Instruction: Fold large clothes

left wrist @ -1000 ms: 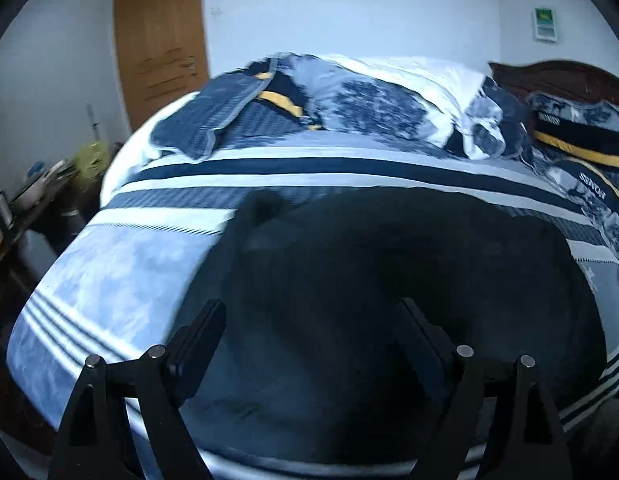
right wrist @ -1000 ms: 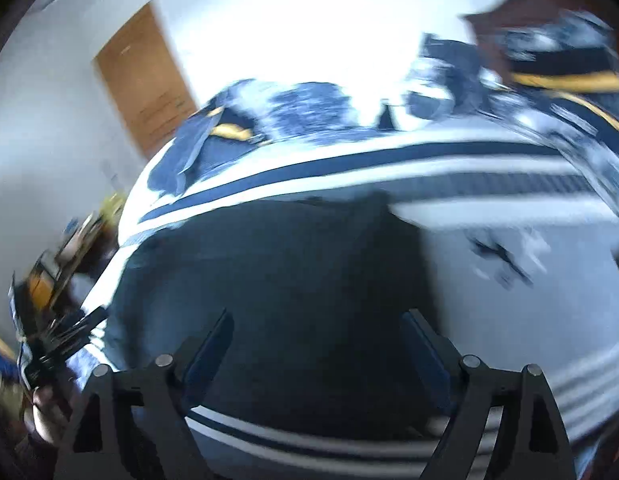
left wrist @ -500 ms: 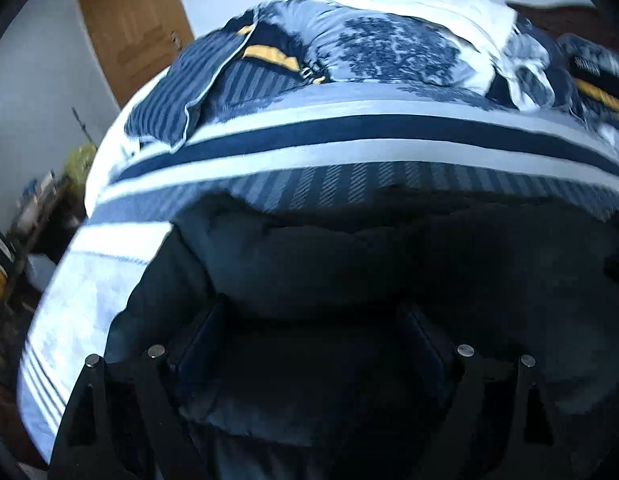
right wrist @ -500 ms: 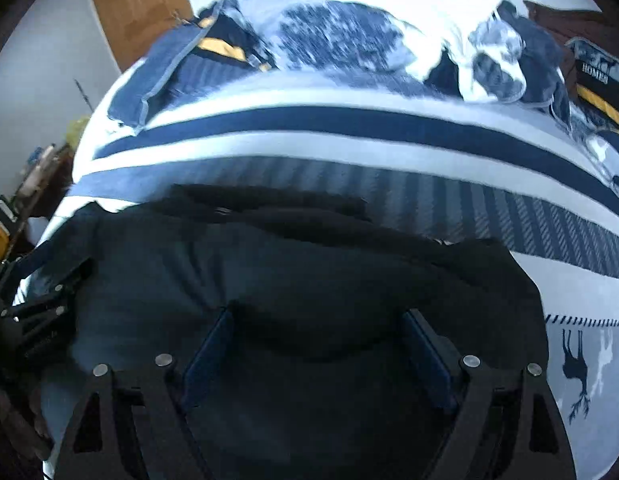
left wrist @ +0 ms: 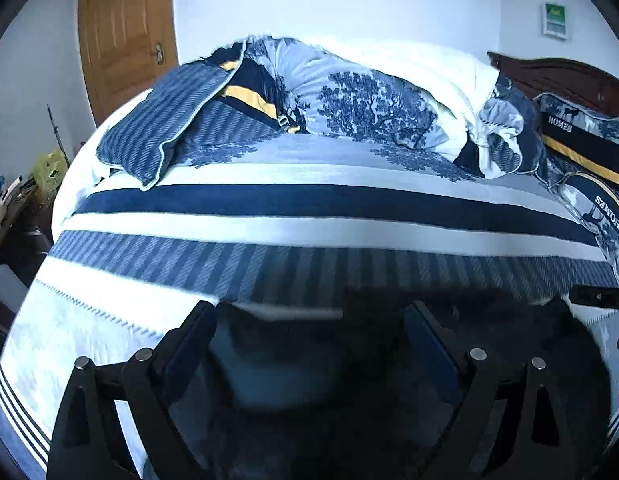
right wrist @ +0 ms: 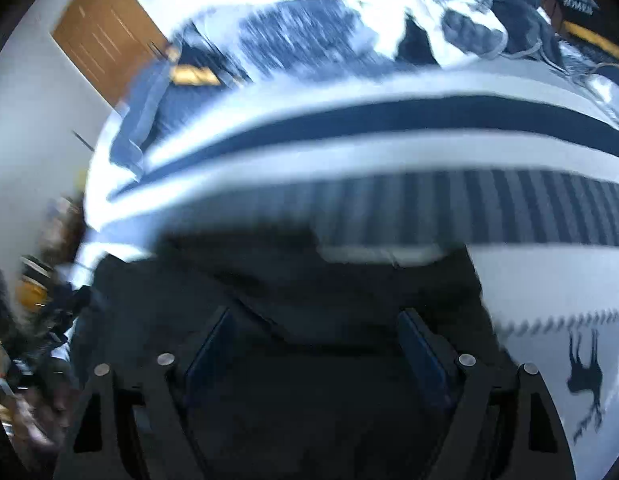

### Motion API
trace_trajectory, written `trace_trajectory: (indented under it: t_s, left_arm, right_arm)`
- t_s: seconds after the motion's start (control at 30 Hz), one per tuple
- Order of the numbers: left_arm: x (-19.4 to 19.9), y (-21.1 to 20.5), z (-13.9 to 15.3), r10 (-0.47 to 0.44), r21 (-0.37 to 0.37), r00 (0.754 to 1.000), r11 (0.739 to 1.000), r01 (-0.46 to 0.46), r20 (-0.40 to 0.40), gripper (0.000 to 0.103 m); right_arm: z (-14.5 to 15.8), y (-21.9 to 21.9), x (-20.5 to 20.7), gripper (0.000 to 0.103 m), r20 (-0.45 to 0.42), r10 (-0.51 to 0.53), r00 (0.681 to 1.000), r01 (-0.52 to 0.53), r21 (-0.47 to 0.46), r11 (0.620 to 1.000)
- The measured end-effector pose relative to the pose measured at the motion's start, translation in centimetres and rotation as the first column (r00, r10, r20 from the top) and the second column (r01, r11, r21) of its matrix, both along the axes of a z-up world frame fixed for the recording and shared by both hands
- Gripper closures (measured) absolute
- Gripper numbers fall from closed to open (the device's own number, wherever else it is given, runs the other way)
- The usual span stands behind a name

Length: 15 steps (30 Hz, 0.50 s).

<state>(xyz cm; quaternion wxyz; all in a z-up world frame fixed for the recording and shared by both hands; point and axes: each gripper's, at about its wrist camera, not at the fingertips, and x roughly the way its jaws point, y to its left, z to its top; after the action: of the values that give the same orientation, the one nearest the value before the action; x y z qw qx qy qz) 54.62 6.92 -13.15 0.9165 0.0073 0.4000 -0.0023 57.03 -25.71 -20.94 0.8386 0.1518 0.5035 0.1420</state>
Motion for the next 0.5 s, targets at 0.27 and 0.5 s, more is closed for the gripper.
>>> trace_trajectory:
  t_s: [0.27, 0.5]
  left_arm:
    - [10.9, -3.4, -8.5, -0.061, -0.017, 0.926, 0.998, 0.059, -0.372, 0.009]
    - [11.3, -3.5, -13.0, -0.121, -0.187, 0.908, 0.981, 0.047, -0.402, 0.068]
  right_arm:
    - [-6.0, 1.8, 8.8, 0.041, -0.317, -0.021, 0.948, 0.048, 0.078, 0.996]
    - [-10.1, 4.1, 10.1, 0.064, -0.315, 0.016, 0.949, 0.01, 0.08, 0.997]
